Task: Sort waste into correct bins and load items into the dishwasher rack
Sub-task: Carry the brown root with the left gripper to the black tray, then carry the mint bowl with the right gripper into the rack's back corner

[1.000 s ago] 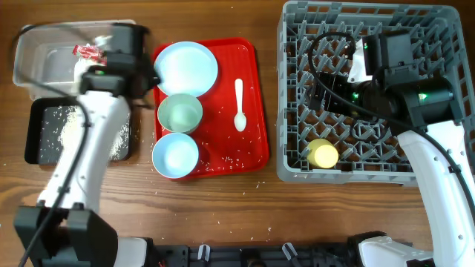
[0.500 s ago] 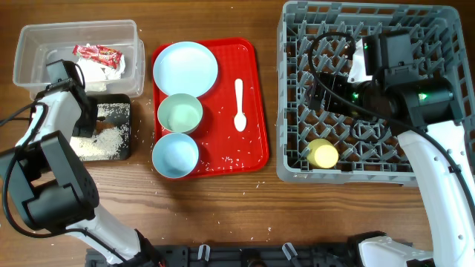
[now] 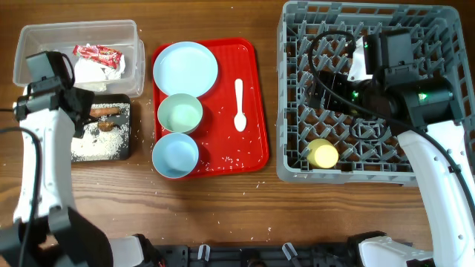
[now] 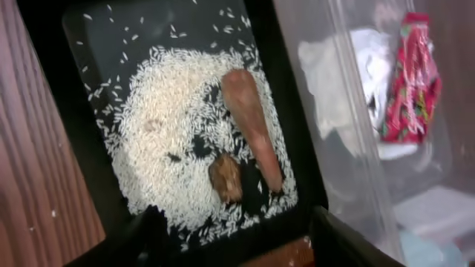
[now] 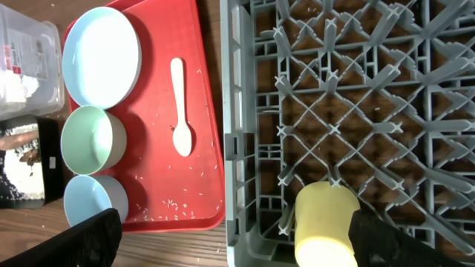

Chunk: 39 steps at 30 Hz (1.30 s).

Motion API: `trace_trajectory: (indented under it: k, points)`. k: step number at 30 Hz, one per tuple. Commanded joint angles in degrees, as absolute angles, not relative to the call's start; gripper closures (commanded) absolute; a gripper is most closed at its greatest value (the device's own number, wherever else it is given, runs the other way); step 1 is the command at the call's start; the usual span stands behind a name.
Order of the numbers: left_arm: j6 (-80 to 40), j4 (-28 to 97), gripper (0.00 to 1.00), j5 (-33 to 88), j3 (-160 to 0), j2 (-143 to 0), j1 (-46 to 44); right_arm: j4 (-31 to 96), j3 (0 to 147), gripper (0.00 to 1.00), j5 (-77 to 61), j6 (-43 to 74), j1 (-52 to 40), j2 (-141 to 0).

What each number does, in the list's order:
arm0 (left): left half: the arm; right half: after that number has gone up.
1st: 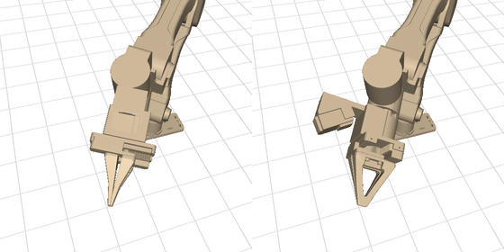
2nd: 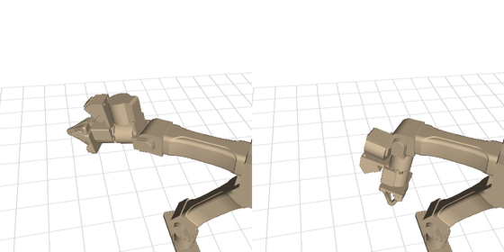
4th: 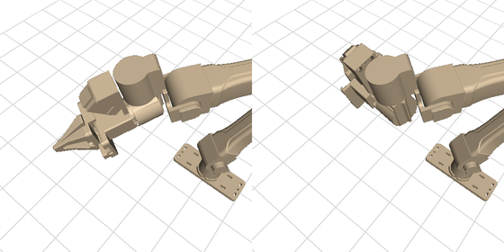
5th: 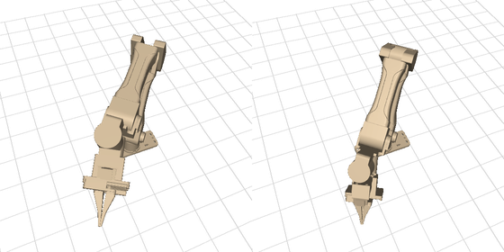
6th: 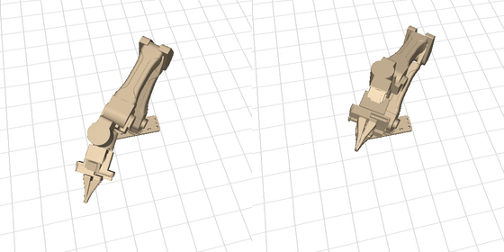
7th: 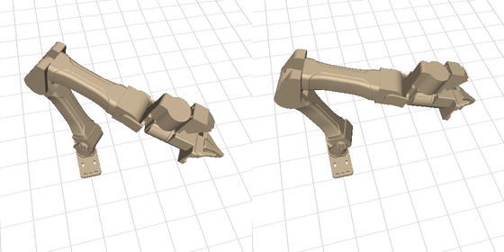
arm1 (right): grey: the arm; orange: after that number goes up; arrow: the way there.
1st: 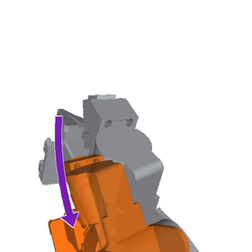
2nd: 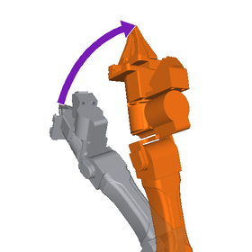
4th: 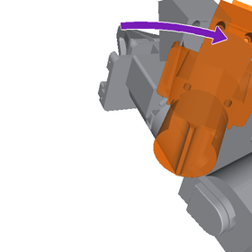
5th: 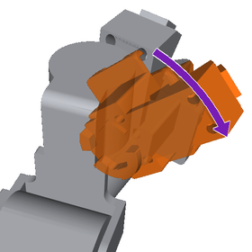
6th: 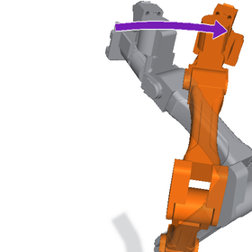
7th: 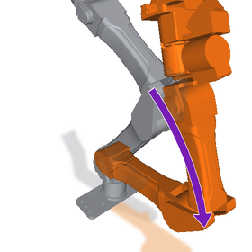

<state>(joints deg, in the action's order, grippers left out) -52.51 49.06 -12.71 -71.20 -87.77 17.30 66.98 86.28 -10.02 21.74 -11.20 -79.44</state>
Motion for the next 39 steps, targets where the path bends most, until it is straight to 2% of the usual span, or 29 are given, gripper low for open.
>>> trace_trajectory:
  k: [1,3,4,8,10,13,15,18,25,26,27,30,34,39]
  points:
    - [-39.51,52.29,0.41,-10.39,-71.99,-83.79,10.96,65.17,86.61,0.0,-13.98,17.74,-11.7,-79.29]
    - [-31.2,52.38,0.39,-9.45,-71.99,-82.39,6.55,63.16,86.61,0.0,-15.46,16.51,-13.96,-79.48]
    - [-28.32,52.38,0.33,-9.5,-71.96,-81.56,3.97,61.95,86.56,0.0,-15.51,16.62,-15.42,-80.12]
    - [-25.39,51.31,0.2,-9.65,-72.05,-78.78,1.91,55.55,86.5,0.01,-15.55,20.99,-22.63,-87.37]
    - [-18.7,51.22,0.18,-9.67,-72.03,-75.07,1.93,51.31,86.5,0.0,-15.57,24.53,-26.37,-92.47]
    - [-17.98,50.98,0.15,-9.67,-72.03,-68.53,1.93,44.66,86.5,0.04,-17.21,28.12,-31.11,-99.22]
    - [-17.98,49.95,0.0,-9.67,-72.03,-65.14,1.93,37.28,86.5,0.08,-16.58,30.7,-34.72,-104.84]
    - [-17.98,50.02,0.0,-9.67,-72.03,-64.79,1.93,27.75,86.5,0.22,-16.36,33.63,-38.65,-113.01]
    - [-17.98,50.02,0.0,-9.67,-72.03,-64.95,1.93,20.34,86.5,0.59,-14.04,37.74,-40.75,-123.9]
    - [-17.98,50.02,0.0,-9.67,-72.03,-64.95,1.93,20.4,86.5,0.73,-13.96,37.74,-40.77,-124.33]
    - [-17.98,50.02,0.0,-9.67,-72.03,-64.95,1.93,20.62,86.5,0.8,-13.74,37.74,-40.75,-124.38]
    - [-17.98,50.02,0.0,-9.67,-72.03,-64.95,1.93,21.41,86.5,0.96,-13.3,37.71,-40.75,-124.38]
    - [-17.98,50.02,0.0,-9.67,-72.03,-64.95,1.93,24.51,86.67,0.96,-12.86,38.7,-38.54,-122.15]
    - [-17.98,50.02,0.0,-9.67,-72.03,-64.95,1.93,33.89,86.7,0.96,-2.11,34.33,-30.06,-101.45]
